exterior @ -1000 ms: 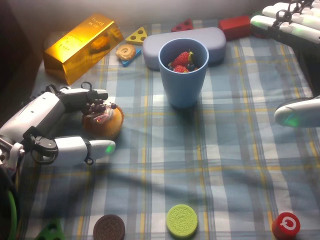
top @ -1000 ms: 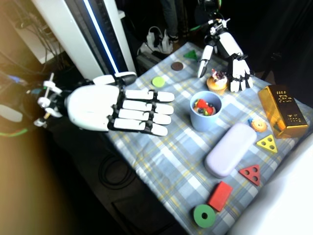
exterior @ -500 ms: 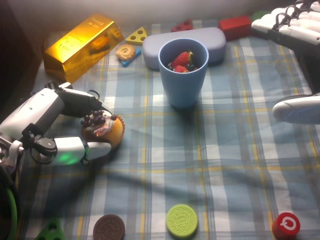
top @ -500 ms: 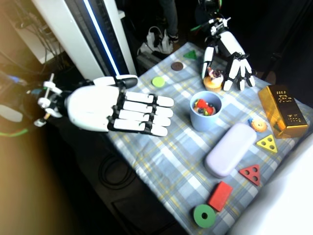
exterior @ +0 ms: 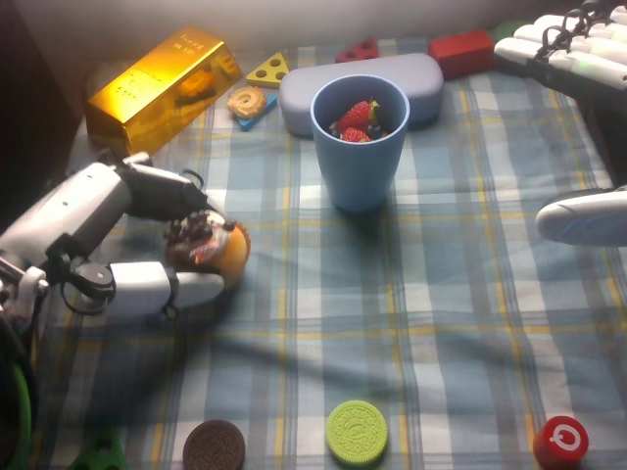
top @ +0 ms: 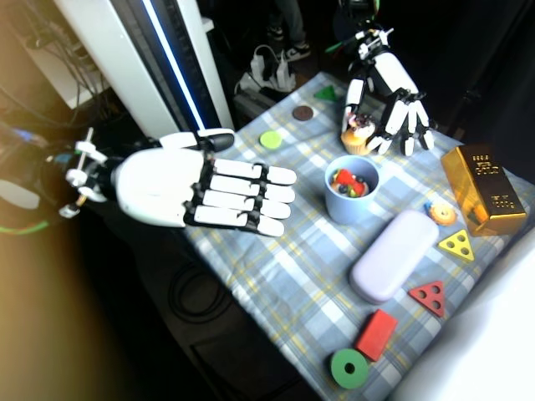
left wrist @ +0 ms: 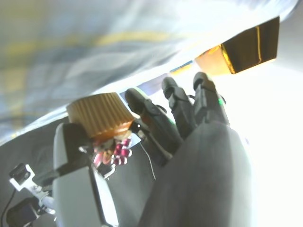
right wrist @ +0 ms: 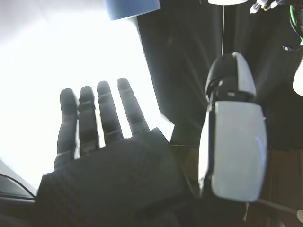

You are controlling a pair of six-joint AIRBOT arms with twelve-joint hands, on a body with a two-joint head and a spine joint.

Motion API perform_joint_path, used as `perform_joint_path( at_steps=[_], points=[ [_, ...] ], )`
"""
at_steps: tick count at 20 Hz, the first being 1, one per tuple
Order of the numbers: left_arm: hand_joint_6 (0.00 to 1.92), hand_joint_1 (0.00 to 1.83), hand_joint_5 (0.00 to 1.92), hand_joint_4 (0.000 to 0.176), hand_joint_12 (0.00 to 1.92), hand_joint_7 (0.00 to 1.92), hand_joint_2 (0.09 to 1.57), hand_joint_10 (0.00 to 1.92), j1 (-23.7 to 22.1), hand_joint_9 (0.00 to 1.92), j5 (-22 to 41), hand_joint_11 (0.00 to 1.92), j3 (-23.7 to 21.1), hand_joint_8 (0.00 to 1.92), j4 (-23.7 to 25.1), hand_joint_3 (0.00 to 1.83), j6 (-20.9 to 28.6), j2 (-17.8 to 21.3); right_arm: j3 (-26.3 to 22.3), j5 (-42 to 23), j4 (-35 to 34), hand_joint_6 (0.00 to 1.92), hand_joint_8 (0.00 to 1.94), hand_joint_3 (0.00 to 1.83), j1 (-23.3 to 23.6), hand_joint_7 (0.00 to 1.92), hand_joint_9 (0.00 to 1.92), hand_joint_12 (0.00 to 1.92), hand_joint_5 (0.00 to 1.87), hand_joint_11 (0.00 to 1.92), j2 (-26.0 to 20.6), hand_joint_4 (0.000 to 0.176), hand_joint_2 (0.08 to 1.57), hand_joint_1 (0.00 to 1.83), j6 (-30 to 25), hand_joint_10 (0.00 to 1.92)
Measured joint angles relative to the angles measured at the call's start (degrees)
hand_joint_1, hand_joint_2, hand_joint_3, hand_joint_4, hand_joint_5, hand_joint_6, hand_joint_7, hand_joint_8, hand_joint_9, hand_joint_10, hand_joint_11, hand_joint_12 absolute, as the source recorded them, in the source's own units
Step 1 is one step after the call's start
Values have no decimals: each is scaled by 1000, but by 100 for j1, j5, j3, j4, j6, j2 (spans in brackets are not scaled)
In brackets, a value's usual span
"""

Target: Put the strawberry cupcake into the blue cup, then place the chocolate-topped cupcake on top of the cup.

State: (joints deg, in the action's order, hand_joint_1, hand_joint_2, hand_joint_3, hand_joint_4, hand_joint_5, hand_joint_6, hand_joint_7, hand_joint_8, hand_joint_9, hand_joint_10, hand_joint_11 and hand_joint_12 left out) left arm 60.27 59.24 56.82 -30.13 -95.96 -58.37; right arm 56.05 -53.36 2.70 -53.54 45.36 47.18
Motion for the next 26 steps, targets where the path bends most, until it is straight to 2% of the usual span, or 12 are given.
perform_joint_path(
  at_steps=[3, 5, 6, 8, 12, 13, 14, 17, 19, 22, 24, 26],
  points=[
    [12, 1085, 971, 0, 40, 894, 939, 9, -149, 450, 105, 103, -42, 3, 149, 0, 7, 127, 0, -13, -20, 2, 4, 0, -33, 91, 78, 378, 55, 0, 0, 2, 977, 0, 2, 1],
    [5, 1076, 959, 43, 18, 851, 948, 1, -295, 427, 59, 48, -31, 0, 205, 0, -2, 197, 0, 4, -15, 0, 3, 0, -33, 85, 77, 334, 34, 0, 0, 11, 965, 0, 2, 3],
    [0, 1080, 932, 33, 6, 780, 949, 0, -334, 400, 46, 21, -28, 0, 240, 0, -2, 221, 0, 2, -20, 0, 1, 0, -33, 105, 90, 390, 49, 0, 0, 26, 946, 0, 2, 3],
    [6, 1146, 943, 0, 22, 677, 911, 9, -520, 420, -44, 57, -15, 12, 339, 0, 0, 295, 0, 4, -20, 0, 0, 2, -33, 63, 55, 309, 29, 0, 0, 2, 971, 0, 2, 4],
    [21, 1175, 1020, 0, 50, 868, 914, 0, -870, 498, -103, 95, 33, 0, 579, 0, -2, 297, 0, 4, -37, 1, 2, 0, -35, 90, 86, 410, 58, 0, 0, 0, 979, 0, 2, 7],
    [436, 1165, 1188, 0, 73, 874, 986, 0, -968, 511, -125, 98, 44, 1, 669, 6, 7, 297, 0, 2, -50, 1, 3, 3, -35, 79, 88, 464, 54, 0, 0, 0, 1003, 0, 2, 4],
    [623, 1135, 1167, 13, 110, 880, 1019, 1, -1078, 524, -181, 114, 81, 1, 774, 4, 4, 297, 0, 2, -61, 1, 2, 1, -35, 89, 109, 553, 62, 0, 0, 0, 1006, 0, 2, 5],
    [37, 1190, 936, 43, 151, 804, 929, 0, -1368, 420, -280, 2, 188, 3, 835, 0, 0, 295, 0, -9, -68, 3, 4, 0, -59, 125, 140, 633, 92, 0, -2, 0, 973, 2, 2, 5],
    [1, 1041, 877, 137, 73, 584, 975, 0, -1556, 228, -289, 1, 271, 0, 966, 10, 0, 269, 0, 7, -66, 1, 3, 0, -63, 145, 155, 651, 77, 0, -2, 0, 954, 0, 2, 4],
    [5, 1040, 908, 89, 109, 665, 944, 15, -1838, 333, -350, 56, 413, 13, 1163, 0, -2, 63, 0, 0, -68, 1, 8, 0, -63, 185, 182, 566, 88, 0, -2, 10, 928, 0, 2, 10],
    [5, 1021, 965, 85, 129, 854, 953, 5, -1980, 458, -507, 101, 485, 13, 1351, 0, 2, -70, -2, 0, -68, 0, 0, 1, -63, 166, 168, 635, 64, 0, -2, 17, 931, 0, 0, 0],
    [7, 1037, 982, 36, 132, 915, 952, 11, -2090, 493, -691, 106, 595, 24, 1429, 0, 7, -160, 0, 4, -81, 1, 1, 5, -63, 142, 155, 598, 65, 0, -2, 21, 955, 0, 0, 3]
  ],
)
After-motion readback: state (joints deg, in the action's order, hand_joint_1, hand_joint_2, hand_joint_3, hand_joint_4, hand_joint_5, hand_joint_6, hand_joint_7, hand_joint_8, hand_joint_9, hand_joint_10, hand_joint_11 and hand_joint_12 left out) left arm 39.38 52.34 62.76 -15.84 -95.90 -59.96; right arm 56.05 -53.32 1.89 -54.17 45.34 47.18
